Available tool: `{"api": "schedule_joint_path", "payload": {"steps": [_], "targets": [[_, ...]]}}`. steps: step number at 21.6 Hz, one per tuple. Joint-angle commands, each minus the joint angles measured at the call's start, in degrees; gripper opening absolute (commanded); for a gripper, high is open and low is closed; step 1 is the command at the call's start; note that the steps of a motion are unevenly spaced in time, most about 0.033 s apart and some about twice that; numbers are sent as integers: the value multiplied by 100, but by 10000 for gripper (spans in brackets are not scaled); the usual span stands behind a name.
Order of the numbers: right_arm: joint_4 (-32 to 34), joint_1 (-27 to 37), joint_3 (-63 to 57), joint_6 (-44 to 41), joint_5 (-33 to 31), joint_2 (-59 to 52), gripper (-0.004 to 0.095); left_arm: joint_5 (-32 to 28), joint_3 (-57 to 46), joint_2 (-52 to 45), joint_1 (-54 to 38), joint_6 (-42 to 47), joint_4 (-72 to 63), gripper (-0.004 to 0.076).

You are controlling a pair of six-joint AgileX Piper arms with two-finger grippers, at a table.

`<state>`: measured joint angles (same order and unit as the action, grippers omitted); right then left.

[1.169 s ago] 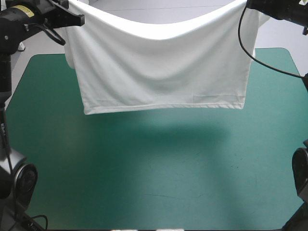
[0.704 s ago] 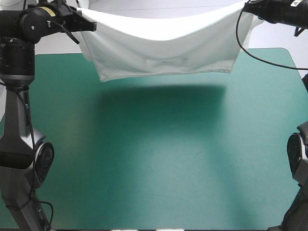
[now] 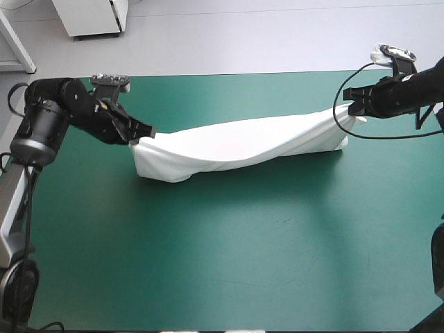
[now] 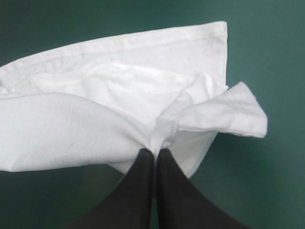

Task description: Fold the cloth

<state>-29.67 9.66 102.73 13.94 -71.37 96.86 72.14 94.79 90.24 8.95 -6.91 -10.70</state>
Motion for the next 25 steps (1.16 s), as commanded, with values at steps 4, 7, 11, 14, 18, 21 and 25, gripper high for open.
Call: {"api": "schedule_joint_path", "payload": {"steps": [4,7,11,14,18,21,25], "targets": [[123,21,-1036,117,168,-996,-15,181,-1220,-1132,10,45,-163,-9],[434,-203,-1830,158,168,-1268,-15,181,-1670,-1262,10,34,-391,-9],[1000,-707,-3012,118,168,-1557,-15,181,-2319,-1490,10,-104,-683,-9],[1341,-824,-3784,92,168,-1809,-15,181,-3226,-1950,10,-89,-777,-9],[1794,-824,-4284,8,215,-2088,-15,181,-4012,-2259,10,-109,-676,-9],[1973,-832,-4548,8,215,-2116,-15,181,-4146,-2259,10,-213,-502,-9],[2169,-832,-4718,-113,276,-2116,-14,170,-4351,-2259,10,-219,-343,-9]]}}
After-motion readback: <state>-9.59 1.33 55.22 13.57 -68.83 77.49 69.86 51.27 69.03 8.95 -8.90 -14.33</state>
